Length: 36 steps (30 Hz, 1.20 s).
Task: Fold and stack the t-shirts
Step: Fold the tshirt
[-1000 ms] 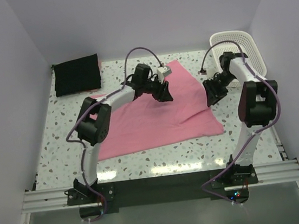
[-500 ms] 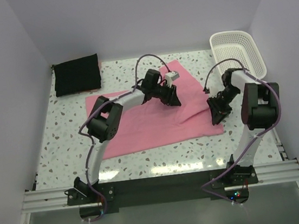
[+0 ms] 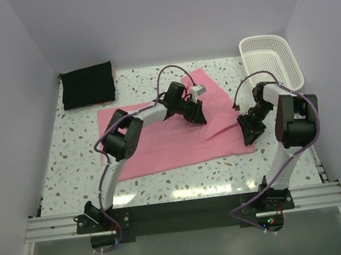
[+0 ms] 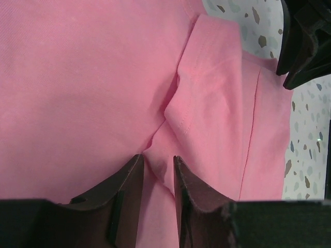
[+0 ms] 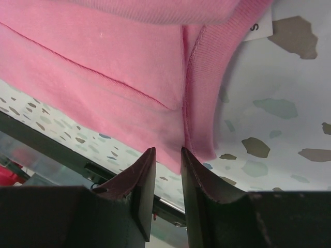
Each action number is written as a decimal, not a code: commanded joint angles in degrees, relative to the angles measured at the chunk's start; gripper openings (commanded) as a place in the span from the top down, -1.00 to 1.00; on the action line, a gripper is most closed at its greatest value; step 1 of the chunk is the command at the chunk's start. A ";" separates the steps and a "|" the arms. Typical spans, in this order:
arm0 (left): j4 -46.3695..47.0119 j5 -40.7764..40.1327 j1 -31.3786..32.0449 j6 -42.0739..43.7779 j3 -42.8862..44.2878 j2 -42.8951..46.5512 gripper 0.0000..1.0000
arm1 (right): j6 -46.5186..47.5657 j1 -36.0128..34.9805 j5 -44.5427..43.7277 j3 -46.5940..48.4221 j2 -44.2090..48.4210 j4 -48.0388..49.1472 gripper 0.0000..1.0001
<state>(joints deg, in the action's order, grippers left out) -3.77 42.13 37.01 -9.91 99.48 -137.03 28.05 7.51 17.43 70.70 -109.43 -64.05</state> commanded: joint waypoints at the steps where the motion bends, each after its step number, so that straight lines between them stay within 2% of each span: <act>1: -0.27 0.94 0.87 0.16 2.21 -0.52 0.32 | -0.37 -0.04 -1.61 0.32 1.67 0.59 0.40; 6: -0.27 0.68 1.04 0.24 2.56 -0.52 0.41 | -0.28 -0.04 -2.57 -0.64 1.67 0.95 0.41; 9: 0.87 0.59 0.95 0.25 2.47 0.36 0.59 | -0.28 -0.04 -3.63 -1.78 1.67 1.56 0.41; 12: 2.62 -0.37 0.95 -0.11 2.30 1.76 0.91 | -0.28 -0.04 -4.86 -3.01 1.59 2.26 0.41; 14: 2.98 -1.26 0.87 -0.19 1.16 2.99 1.00 | -0.28 -0.04 -5.56 -3.72 1.32 2.70 0.41; 21: 10.27 -5.64 -0.01 -0.64 -6.13 9.67 1.00 | -0.81 -0.04 -9.08 -5.66 0.88 4.64 0.41; 36: 6.67 -10.31 -1.24 1.74 -13.87 13.37 1.00 | -0.72 -0.04 -9.34 -4.60 -0.26 4.20 0.39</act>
<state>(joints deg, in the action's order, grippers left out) 1.89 33.39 36.29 -9.39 86.91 -127.68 26.76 7.44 11.44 66.37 -108.79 -63.61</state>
